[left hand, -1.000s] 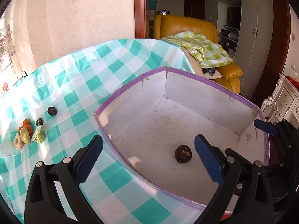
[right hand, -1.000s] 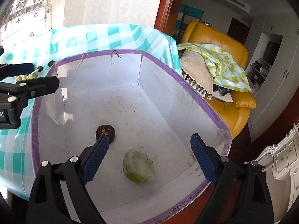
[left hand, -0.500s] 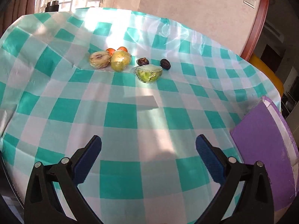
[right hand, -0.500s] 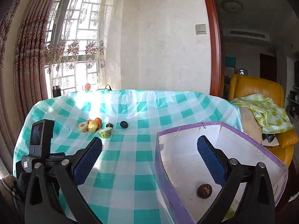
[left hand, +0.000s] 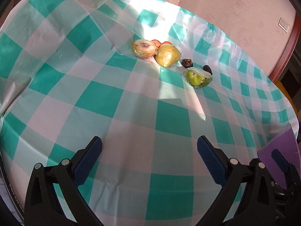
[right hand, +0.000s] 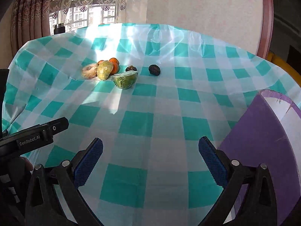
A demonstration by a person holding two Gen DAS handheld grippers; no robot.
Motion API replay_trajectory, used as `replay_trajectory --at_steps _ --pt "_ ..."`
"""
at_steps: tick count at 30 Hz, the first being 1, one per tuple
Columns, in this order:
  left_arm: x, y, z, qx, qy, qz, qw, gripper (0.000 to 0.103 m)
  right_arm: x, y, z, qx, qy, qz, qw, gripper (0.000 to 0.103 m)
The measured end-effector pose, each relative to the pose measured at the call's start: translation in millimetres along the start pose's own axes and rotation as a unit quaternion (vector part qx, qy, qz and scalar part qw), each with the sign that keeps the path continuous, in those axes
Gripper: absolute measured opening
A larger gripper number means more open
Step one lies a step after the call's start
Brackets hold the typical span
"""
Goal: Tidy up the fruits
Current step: 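Move both open tools back over the fruits on the table, then grasp the dark brown round fruit with the right tool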
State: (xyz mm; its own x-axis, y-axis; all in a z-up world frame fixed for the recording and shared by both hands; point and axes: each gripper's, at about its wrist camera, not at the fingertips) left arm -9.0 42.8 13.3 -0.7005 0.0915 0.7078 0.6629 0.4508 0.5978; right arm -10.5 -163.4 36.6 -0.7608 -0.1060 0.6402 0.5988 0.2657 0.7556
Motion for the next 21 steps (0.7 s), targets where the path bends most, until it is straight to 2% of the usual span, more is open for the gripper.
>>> replay_trajectory --at_steps 4,7,11,15,21 --pt "0.4 -1.4 -1.5 -0.008 -0.006 0.004 0.9999 0.101 -57.2 29.6 -8.7 -0.015 0.0 0.031 0.999 0.098" --pt "0.0 -1.7 -2.8 -0.009 -0.005 0.005 0.9999 0.101 -96.8 52.6 -34.6 -0.074 0.004 0.052 0.996 0.098" --pt "-2.5 -3.5 -7.5 -0.026 0.01 0.011 0.9995 0.101 -132.3 76.4 -62.7 -0.136 0.011 0.05 0.989 0.098" --pt "-4.7 -4.3 -10.7 -0.039 0.022 0.015 0.9989 0.101 -165.8 101.3 -70.0 -0.145 0.007 0.057 0.988 0.082" --pt "-8.4 -4.3 -14.1 -0.053 0.037 0.02 0.9977 0.101 -205.0 135.3 -59.1 -0.137 0.036 0.057 0.988 0.077"
Point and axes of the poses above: each gripper's, at about its wrist camera, not at the fingertips, and x roughly against the way its jaws point, z to its left, y to its top, and after that the axes turned 7 degrees about x, right-handed
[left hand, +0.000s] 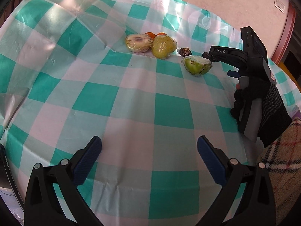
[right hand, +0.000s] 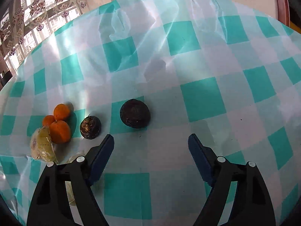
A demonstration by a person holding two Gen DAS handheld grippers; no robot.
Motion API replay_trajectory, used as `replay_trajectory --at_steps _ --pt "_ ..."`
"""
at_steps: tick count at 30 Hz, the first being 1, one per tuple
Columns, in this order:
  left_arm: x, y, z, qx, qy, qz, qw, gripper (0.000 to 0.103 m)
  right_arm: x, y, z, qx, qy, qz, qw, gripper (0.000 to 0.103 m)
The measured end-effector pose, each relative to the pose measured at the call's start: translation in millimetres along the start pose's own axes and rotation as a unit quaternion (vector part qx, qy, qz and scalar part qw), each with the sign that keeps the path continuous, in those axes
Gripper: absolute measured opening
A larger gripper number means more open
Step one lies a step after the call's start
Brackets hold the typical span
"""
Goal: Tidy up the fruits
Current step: 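Grasp the dark brown round fruit with the right tool, then grasp the large plastic-wrapped green fruit with the left tool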
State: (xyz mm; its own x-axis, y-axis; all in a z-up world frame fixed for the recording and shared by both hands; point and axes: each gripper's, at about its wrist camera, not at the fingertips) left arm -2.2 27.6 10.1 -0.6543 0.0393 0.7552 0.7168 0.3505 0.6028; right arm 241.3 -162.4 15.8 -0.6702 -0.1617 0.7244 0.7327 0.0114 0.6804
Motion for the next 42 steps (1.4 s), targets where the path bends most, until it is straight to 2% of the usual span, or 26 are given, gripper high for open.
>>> replay_trajectory --at_steps 8,10,13,15,19,21,26,30,33,36,40,42 --pt "-5.0 -0.1 -7.3 -0.02 0.025 0.007 0.9995 0.101 -30.3 22.5 14.3 -0.002 0.017 0.017 1.0 0.064" --pt "-6.1 0.9 -8.4 -0.026 0.027 0.01 0.9992 0.101 -29.6 22.3 8.3 -0.019 0.022 0.011 0.999 0.04" --pt "-10.3 3.3 -14.1 -0.043 0.039 0.02 0.9981 0.101 -27.2 16.3 -16.8 -0.086 0.073 -0.008 0.994 0.04" --pt "-14.8 8.5 -18.0 -0.046 0.039 0.027 0.9978 0.101 -25.0 14.6 -26.9 -0.111 0.071 -0.02 0.991 0.04" --pt "-32.2 31.9 -32.0 -0.035 0.027 0.043 0.9981 0.101 -28.0 14.8 -27.1 -0.114 0.078 -0.023 0.99 0.04" --pt "-43.2 45.7 -48.1 -0.05 0.024 0.043 0.9976 0.101 -25.4 14.4 -30.7 -0.124 0.076 -0.029 0.989 0.04" --pt "-85.6 83.2 -85.2 -0.096 0.055 0.021 0.9936 0.101 -25.6 15.8 -33.7 -0.126 0.086 -0.038 0.988 0.04" --pt "-117.7 110.2 -100.3 -0.1 0.028 0.035 0.994 0.097 -21.8 15.8 -38.7 -0.134 0.088 -0.05 0.986 0.04" --pt "-128.5 123.3 -108.8 -0.11 0.01 0.031 0.9934 0.095 -20.7 15.0 -42.8 -0.142 0.089 -0.054 0.984 0.04" --pt "-140.3 129.9 -112.4 -0.117 0.0 0.047 0.992 0.094 -18.3 15.4 -43.0 -0.143 0.091 -0.061 0.984 0.04" --pt "-144.2 132.1 -117.2 -0.132 -0.01 0.048 0.9901 0.093 -17.6 15.6 -43.3 -0.142 0.094 -0.064 0.983 0.04" --pt "-143.6 131.2 -119.3 -0.139 -0.011 0.042 0.9894 0.086 -17.6 14.6 -44.2 -0.142 0.095 -0.064 0.983 0.04"
Point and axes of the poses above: each gripper's, at about its wrist camera, not at the fingertips, and x roughly against the way its jaws point, z to its left, y to its top, and after that the axes turned 7 degrees about x, right-handed
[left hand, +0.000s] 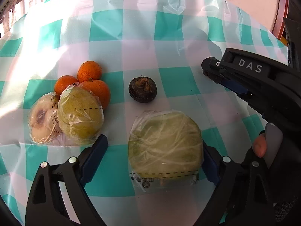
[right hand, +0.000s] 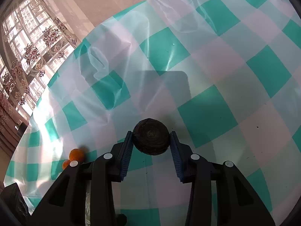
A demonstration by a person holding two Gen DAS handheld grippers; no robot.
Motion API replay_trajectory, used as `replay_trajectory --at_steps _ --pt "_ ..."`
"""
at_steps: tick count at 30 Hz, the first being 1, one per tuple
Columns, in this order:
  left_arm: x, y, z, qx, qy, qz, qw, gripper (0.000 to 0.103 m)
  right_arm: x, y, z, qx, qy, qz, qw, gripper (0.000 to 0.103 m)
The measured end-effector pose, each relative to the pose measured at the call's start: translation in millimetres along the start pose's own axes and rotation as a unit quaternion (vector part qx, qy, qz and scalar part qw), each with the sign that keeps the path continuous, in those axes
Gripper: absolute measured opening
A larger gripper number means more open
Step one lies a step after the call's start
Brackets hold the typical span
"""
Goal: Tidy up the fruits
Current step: 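Grasp the large plastic-wrapped green fruit with the left tool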
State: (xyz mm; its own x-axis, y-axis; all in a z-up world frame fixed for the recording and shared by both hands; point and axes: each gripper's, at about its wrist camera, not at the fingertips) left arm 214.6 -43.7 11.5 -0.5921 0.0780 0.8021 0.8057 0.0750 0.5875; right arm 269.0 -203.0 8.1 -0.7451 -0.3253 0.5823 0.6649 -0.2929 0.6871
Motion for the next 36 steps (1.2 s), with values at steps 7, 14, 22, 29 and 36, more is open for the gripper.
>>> replay_trajectory --at_steps 7,14,22,29,36 --pt "17.0 -18.4 -12.5 -0.018 0.019 -0.022 0.9994 0.06 0.5 0.1 -1.8 -0.006 -0.004 0.0 1.0 0.04" --pt "62.4 -66.6 27.0 0.092 0.042 -0.054 0.9934 0.06 -0.7 0.2 -1.7 -0.007 -0.009 0.003 1.0 0.04" --pt "91.6 -108.3 53.4 0.147 0.025 -0.057 0.9872 0.06 -4.1 -0.4 2.5 0.005 -0.016 0.017 1.0 0.04" --pt "104.2 -123.6 55.5 0.151 0.019 -0.07 0.9858 0.06 19.9 -27.0 20.6 0.043 -0.01 0.028 0.999 0.04" --pt "114.6 -134.9 68.7 0.173 0.001 -0.071 0.9824 0.06 61.2 -66.1 29.1 0.061 -0.002 0.028 0.998 0.04"
Point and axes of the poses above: each gripper's, at about its wrist camera, not at the fingertips, and x roughly against the way its jaws point, z to its left, y to its top, and after that the axes turned 7 degrees about x, right-handed
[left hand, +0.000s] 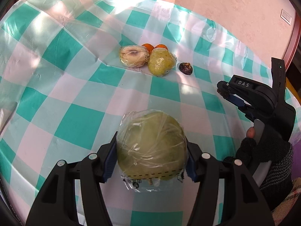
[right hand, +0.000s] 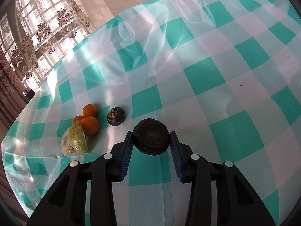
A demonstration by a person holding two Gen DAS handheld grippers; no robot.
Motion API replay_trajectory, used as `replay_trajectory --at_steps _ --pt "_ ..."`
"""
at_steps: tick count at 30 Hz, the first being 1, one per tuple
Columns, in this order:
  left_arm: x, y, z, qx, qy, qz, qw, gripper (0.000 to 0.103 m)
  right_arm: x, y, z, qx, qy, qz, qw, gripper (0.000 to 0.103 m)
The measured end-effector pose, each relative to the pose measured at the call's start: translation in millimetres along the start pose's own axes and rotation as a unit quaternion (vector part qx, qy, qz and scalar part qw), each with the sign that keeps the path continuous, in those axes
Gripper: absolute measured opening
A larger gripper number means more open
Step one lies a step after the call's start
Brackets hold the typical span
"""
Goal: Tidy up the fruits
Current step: 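Grasp the large plastic-wrapped green fruit with the left tool, then carry both held fruits over to the purple box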
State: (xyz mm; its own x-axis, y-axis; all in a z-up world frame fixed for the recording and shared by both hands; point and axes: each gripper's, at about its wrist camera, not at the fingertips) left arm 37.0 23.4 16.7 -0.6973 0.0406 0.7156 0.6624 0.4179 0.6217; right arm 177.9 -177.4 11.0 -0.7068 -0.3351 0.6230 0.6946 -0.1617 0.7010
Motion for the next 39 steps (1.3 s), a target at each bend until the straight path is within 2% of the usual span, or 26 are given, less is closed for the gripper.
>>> replay_trajectory --at_steps 4,10,15,20,26,32,39 --pt "9.8 -5.7 8.2 0.005 -0.007 -0.001 1.0 0.06 26.3 -26.9 9.5 0.013 0.006 -0.001 1.0 0.04" --pt "24.9 -16.6 25.9 0.018 -0.007 0.002 0.9998 0.06 66.9 -71.7 32.5 0.059 -0.007 0.016 0.998 0.04" --pt "37.7 -26.5 39.7 0.026 -0.003 0.0 0.9997 0.06 98.1 -105.9 37.0 0.075 -0.016 0.033 0.996 0.04" --pt "49.7 -35.3 39.5 0.008 0.0 -0.013 0.9999 0.06 123.0 -132.5 42.8 0.11 -0.016 0.048 0.993 0.04" --pt "60.2 -44.0 37.6 -0.007 -0.001 -0.022 0.9997 0.06 152.4 -157.9 52.8 0.154 -0.01 0.043 0.987 0.04" --pt "71.5 -54.8 30.1 -0.038 -0.001 -0.04 0.9985 0.06 169.6 -175.7 58.5 0.174 0.003 0.047 0.984 0.04" --pt "81.6 -65.2 20.6 -0.066 0.01 -0.056 0.9962 0.06 183.5 -192.8 68.3 0.211 -0.002 0.039 0.977 0.04"
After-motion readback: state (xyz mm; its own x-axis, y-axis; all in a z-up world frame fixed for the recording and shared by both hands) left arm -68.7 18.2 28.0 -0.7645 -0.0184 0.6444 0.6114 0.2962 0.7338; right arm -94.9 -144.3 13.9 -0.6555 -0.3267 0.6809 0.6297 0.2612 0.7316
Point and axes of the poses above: each gripper's, at about its wrist camera, not at the fingertips, and x roughly against the way its jaws point, z to its left, y to its top, and after that the axes turned 7 degrees about x, right-handed
